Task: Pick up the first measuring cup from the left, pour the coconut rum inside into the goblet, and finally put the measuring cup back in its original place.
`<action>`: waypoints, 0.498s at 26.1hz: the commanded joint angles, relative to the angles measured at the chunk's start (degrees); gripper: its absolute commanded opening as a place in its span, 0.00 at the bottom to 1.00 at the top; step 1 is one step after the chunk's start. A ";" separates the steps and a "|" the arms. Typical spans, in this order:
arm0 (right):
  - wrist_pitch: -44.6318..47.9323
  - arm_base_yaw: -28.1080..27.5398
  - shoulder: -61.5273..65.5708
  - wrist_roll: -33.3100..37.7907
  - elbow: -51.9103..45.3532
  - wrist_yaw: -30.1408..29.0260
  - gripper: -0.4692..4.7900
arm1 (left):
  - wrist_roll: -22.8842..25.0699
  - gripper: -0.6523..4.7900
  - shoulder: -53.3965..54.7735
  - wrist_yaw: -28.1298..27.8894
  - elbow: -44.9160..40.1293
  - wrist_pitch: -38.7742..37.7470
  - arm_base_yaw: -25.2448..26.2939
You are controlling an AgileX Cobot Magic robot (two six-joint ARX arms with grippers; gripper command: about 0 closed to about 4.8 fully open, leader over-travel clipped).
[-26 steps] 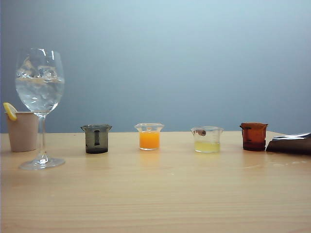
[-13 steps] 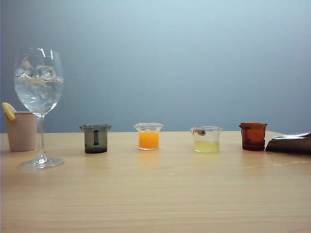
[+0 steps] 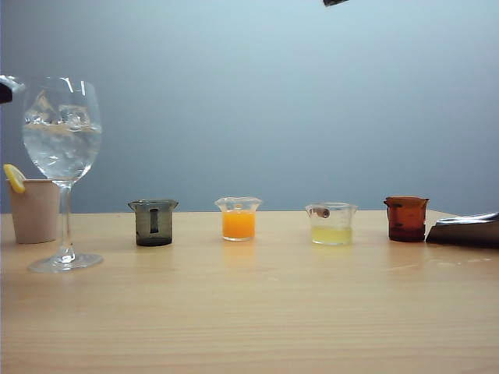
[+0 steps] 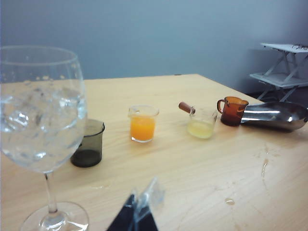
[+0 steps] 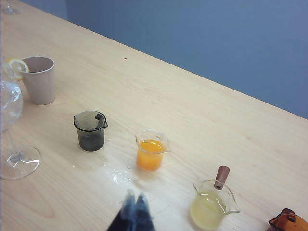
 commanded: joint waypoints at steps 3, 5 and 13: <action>0.70 0.04 -0.17 -0.07 0.11 -0.07 0.08 | -0.11 0.11 0.00 0.31 0.24 0.13 0.11; 0.70 0.04 -0.17 -0.07 0.11 -0.07 0.08 | -0.09 0.11 0.00 -0.04 0.24 0.13 0.11; 0.72 0.07 -0.17 -0.07 0.11 -0.07 0.08 | -2.93 0.11 0.00 -4.57 0.26 0.35 7.58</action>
